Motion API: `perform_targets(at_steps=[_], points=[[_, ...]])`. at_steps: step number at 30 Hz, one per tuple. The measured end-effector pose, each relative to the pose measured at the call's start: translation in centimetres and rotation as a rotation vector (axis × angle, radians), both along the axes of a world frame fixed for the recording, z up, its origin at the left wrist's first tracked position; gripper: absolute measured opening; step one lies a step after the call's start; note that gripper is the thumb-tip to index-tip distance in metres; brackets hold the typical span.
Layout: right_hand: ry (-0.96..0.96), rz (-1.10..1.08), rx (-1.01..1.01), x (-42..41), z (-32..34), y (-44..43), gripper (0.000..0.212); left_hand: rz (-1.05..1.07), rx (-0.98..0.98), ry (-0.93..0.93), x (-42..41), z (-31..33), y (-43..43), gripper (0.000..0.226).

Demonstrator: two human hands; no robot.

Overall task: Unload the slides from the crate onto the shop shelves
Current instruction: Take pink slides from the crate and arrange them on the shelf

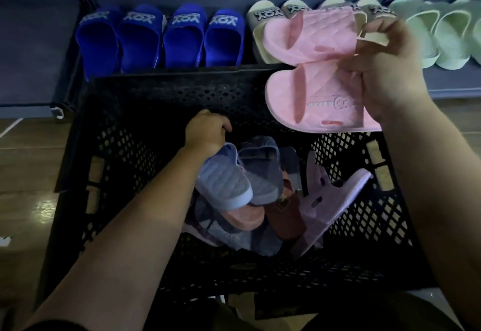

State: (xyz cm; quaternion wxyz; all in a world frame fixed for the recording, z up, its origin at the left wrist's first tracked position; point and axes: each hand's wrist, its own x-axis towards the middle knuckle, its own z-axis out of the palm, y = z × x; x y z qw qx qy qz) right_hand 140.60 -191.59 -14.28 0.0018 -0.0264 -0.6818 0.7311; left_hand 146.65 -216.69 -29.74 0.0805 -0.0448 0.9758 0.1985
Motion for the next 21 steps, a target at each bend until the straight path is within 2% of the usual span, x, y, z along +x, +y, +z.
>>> perform_targets(at_steps=[4, 6, 8, 10, 13, 16, 19, 21], points=[[-0.006, 0.038, 0.007, 0.3, -0.9, -0.3, 0.048, -0.144, 0.137, -0.314, -0.7, -0.6, 0.3, 0.028], [0.011, 0.045, 0.006, 0.4, -1.2, -0.2, 0.048, -0.211, 0.246, -0.452, -1.0, -1.0, 1.2, 0.038], [0.014, 0.049, 0.004, 0.5, -1.3, 0.0, 0.047, -0.266, 0.254, -0.555, -1.4, -1.4, 2.2, 0.05], [0.01, 0.058, 0.009, 0.6, -1.2, 0.2, 0.047, -0.25, 0.243, -0.589, -1.7, -1.7, 3.0, 0.049], [0.008, 0.08, 0.012, 0.8, -1.2, 0.3, 0.046, -0.117, 0.398, -0.596, -2.2, -2.0, 3.7, 0.042], [0.006, 0.076, 0.005, 1.0, -1.1, 0.4, 0.046, -0.039, 0.516, -0.521, -2.8, -2.5, 4.0, 0.041], [-0.001, 0.071, 0.008, 1.0, -1.0, 0.4, 0.047, 0.016, 0.632, -0.598, -3.3, -4.2, 4.1, 0.035], [-0.007, 0.075, 0.003, 0.9, -1.0, 0.4, 0.046, 0.163, 0.693, -0.652, -2.6, -2.6, 4.3, 0.023]])
